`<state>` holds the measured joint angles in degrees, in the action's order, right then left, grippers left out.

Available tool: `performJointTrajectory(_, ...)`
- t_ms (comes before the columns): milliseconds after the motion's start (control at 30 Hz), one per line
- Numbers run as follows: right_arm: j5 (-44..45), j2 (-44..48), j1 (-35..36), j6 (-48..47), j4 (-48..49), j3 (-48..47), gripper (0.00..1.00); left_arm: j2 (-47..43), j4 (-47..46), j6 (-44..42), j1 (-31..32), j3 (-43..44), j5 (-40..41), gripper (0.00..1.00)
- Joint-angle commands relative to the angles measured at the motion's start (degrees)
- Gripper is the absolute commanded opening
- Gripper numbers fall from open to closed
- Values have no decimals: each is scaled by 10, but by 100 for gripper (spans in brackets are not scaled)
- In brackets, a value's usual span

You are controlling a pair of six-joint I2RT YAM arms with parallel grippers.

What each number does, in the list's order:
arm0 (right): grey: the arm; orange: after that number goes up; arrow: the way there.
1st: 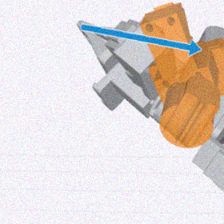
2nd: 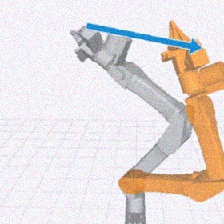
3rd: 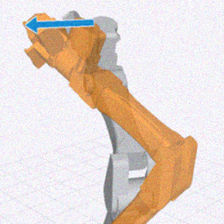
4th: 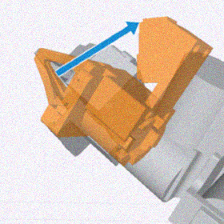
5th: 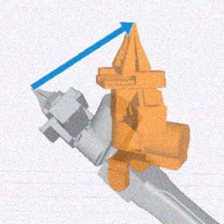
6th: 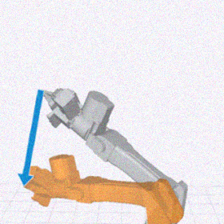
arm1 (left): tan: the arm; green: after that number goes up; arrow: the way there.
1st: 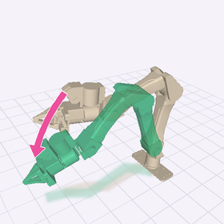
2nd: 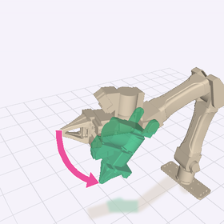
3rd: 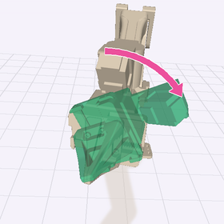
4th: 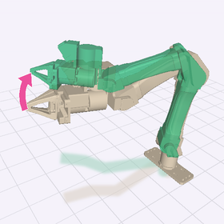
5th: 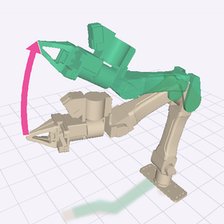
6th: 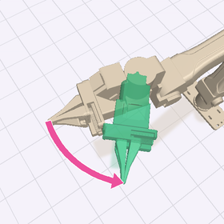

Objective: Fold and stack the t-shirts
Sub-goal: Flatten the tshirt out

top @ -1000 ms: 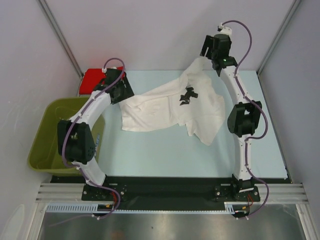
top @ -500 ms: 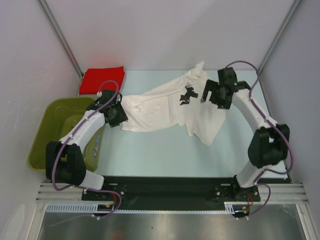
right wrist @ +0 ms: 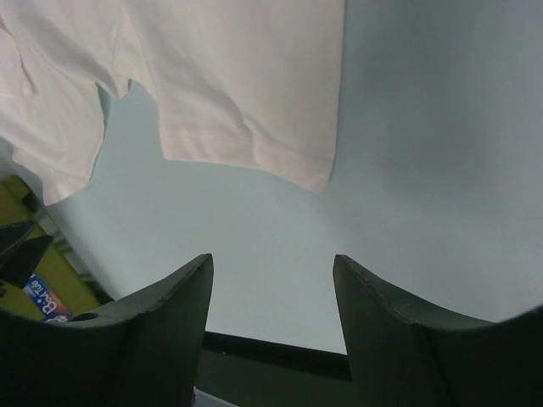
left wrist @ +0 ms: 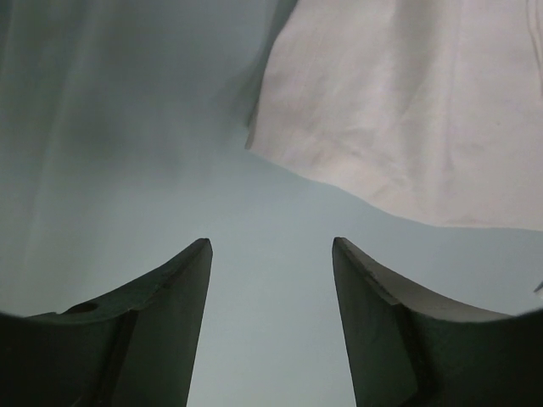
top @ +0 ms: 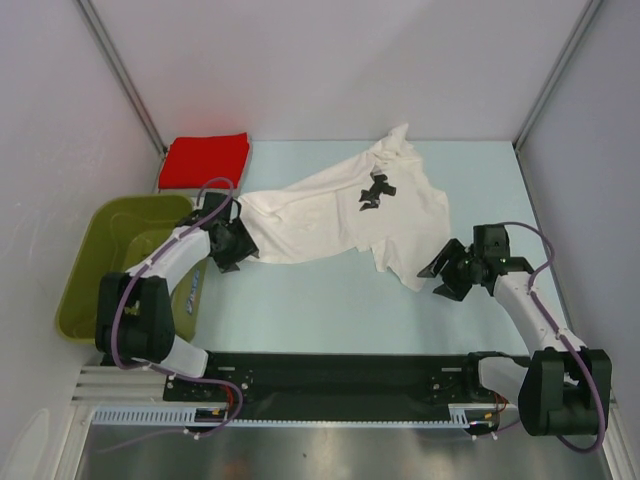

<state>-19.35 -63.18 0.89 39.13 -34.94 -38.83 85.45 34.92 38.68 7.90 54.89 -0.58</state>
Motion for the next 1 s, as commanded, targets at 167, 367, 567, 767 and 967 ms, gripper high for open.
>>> performJointTrajectory(167,-39,14,-4,32,51,2,64,20,-58,57,-29,-16,-17,51)
performJointTrajectory(367,-46,18,-3,35,49,8,64,83,-82,61,-32,19,-13,44)
performJointTrajectory(567,-37,31,-4,39,45,12,64,91,-75,68,-32,30,34,47)
performJointTrajectory(767,-35,25,-4,44,44,18,64,118,-75,61,-32,43,30,41)
performJointTrajectory(967,-28,25,-4,45,38,16,65,122,-78,56,-32,43,15,24)
